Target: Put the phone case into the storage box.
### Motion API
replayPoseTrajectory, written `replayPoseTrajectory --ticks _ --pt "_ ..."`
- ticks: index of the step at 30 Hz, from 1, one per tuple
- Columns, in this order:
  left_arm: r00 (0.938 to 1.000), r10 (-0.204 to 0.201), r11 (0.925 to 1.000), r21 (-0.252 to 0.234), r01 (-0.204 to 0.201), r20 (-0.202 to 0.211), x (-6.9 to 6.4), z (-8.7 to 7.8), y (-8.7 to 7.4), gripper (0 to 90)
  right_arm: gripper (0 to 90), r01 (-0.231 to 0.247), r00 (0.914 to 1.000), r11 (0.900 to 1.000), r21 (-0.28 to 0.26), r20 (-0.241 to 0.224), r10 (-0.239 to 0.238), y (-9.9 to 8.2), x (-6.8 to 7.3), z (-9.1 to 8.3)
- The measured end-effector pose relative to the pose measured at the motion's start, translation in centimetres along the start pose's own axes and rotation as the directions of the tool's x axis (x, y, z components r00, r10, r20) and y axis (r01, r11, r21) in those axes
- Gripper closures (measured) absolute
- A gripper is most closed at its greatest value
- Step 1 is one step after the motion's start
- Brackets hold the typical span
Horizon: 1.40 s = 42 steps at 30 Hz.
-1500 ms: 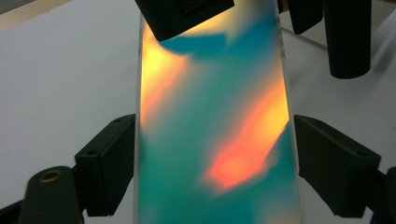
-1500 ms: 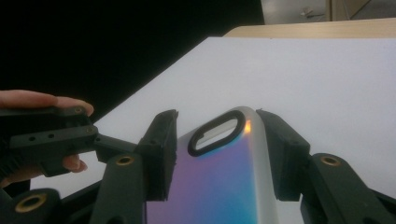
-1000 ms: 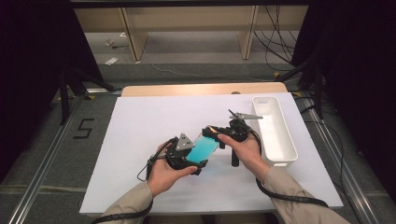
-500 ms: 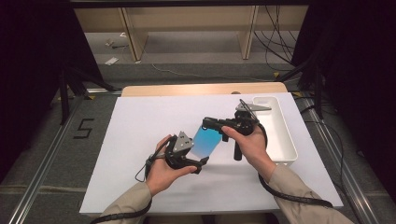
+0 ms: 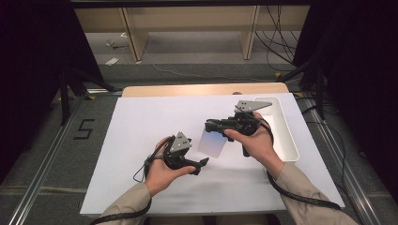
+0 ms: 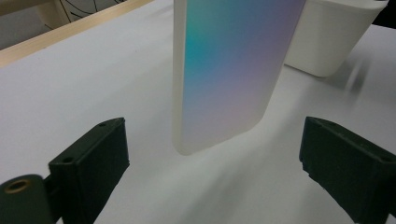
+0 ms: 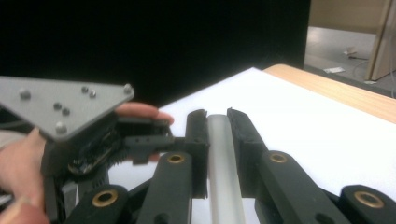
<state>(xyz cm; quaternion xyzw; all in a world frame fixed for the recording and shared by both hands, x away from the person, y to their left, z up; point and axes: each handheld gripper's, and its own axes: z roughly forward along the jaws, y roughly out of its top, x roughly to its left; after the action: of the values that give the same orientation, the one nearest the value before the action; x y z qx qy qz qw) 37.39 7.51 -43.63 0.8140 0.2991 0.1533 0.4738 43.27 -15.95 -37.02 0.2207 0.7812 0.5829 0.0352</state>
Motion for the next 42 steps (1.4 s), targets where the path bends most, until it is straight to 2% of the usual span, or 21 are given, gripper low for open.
replayPoseTrajectory --ticks 3,13,42 --pt "1.0 0.002 1.0 -0.006 -0.002 0.009 0.01 0.02 -0.08 10.9 80.1 0.04 0.9992 0.9991 0.017 -0.01 -0.04 0.05 0.19 0.14" --pt "0.9993 0.019 0.9998 0.0 -0.019 0.031 -0.23 0.16 -0.17 14.7 80.1 0.1 0.9937 0.9939 0.046 -0.056 -0.098 0.23 0.37 0.15" --pt "0.9976 0.033 0.9994 0.002 -0.033 0.061 -0.48 0.35 -0.2 20.5 80.0 0.121 0.9862 0.9891 0.084 -0.124 -0.11 -0.2 0.69 0.96"
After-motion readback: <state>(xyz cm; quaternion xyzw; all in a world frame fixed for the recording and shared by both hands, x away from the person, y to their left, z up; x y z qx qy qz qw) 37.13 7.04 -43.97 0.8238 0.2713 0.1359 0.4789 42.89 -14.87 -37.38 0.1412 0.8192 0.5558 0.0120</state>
